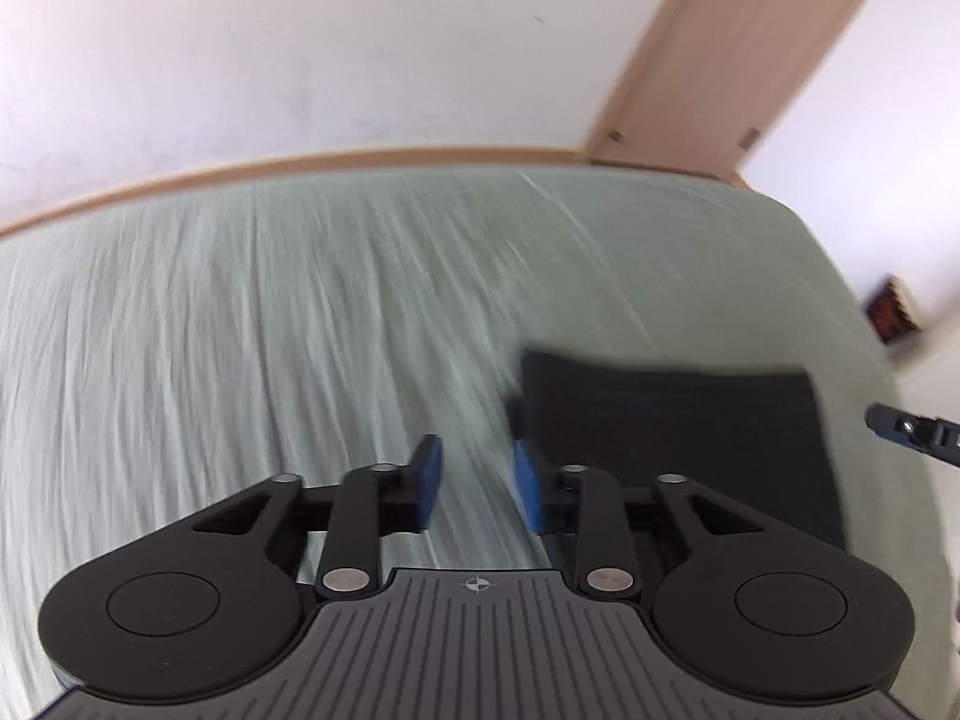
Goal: Fold clothes
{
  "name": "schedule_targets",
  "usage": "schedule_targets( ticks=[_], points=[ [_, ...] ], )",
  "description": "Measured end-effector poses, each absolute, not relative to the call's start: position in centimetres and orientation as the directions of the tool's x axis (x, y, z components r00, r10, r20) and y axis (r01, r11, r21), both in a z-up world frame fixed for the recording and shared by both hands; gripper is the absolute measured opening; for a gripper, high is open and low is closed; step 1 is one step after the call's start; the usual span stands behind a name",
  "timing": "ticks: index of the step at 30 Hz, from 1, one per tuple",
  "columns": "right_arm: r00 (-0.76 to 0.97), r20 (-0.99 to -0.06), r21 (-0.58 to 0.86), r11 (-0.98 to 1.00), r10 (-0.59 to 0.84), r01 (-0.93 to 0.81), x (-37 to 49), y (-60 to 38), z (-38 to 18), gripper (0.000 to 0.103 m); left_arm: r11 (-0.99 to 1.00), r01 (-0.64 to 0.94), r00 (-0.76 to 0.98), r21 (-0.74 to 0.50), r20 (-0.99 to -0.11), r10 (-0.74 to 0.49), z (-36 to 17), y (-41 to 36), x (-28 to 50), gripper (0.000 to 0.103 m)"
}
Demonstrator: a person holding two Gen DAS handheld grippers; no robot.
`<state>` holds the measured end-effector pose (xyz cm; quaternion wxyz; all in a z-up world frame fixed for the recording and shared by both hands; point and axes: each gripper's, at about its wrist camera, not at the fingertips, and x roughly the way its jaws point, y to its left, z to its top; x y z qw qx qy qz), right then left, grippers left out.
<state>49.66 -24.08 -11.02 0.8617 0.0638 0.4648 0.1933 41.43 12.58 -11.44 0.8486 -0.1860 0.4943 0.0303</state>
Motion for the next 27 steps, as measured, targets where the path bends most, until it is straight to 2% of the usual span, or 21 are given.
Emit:
schedule_targets(
  ticks=[6, 11, 12, 14, 16, 22, 25, 27],
  points=[
    [0.409, -0.810, 0.340, 0.904, 0.421, -0.258, 38.8, -28.6, -10.7, 0.054, 0.907, -0.122, 0.435, -0.404, -0.843, -0.317, -10.1, 7.7, 32.6, 0.030],
    [0.363, -0.835, 0.360, 0.909, 0.414, -0.209, 31.3, -31.0, -11.9, 0.053, 0.893, -0.055, 0.371, -0.447, -0.840, -0.397, -10.8, 2.7, 26.6, 0.030],
    [0.358, -0.834, 0.374, 0.907, 0.421, -0.196, 30.0, -31.4, -12.2, 0.052, 0.892, -0.043, 0.365, -0.450, -0.838, -0.406, -11.0, 1.7, 25.8, 0.030],
    [0.359, -0.830, 0.390, 0.904, 0.427, -0.175, 28.4, -32.0, -12.4, 0.042, 0.889, -0.026, 0.360, -0.457, -0.834, -0.419, -11.4, -0.2, 24.3, 0.030],
    [0.365, -0.820, 0.409, 0.897, 0.442, -0.168, 27.5, -32.1, -12.6, 0.023, 0.892, -0.011, 0.362, -0.452, -0.833, -0.417, -11.9, -2.1, 23.0, 0.030],
    [0.373, -0.787, 0.441, 0.871, 0.492, -0.218, 26.0, -30.4, -11.8, 0.016, 0.911, -0.021, 0.368, -0.412, -0.850, -0.377, -13.4, -4.2, 21.9, 0.030],
    [0.381, -0.829, 0.342, 0.911, 0.409, -0.232, 26.0, -29.2, -12.8, 0.016, 0.922, -0.036, 0.349, -0.386, -0.869, -0.350, -14.3, -4.7, 21.5, 0.030],
    [0.359, -0.850, 0.336, 0.922, 0.385, -0.194, 26.0, -29.5, -14.2, 0.016, 0.924, -0.050, 0.338, -0.380, -0.877, -0.342, -14.9, -4.7, 21.2, 0.031]
  ],
)
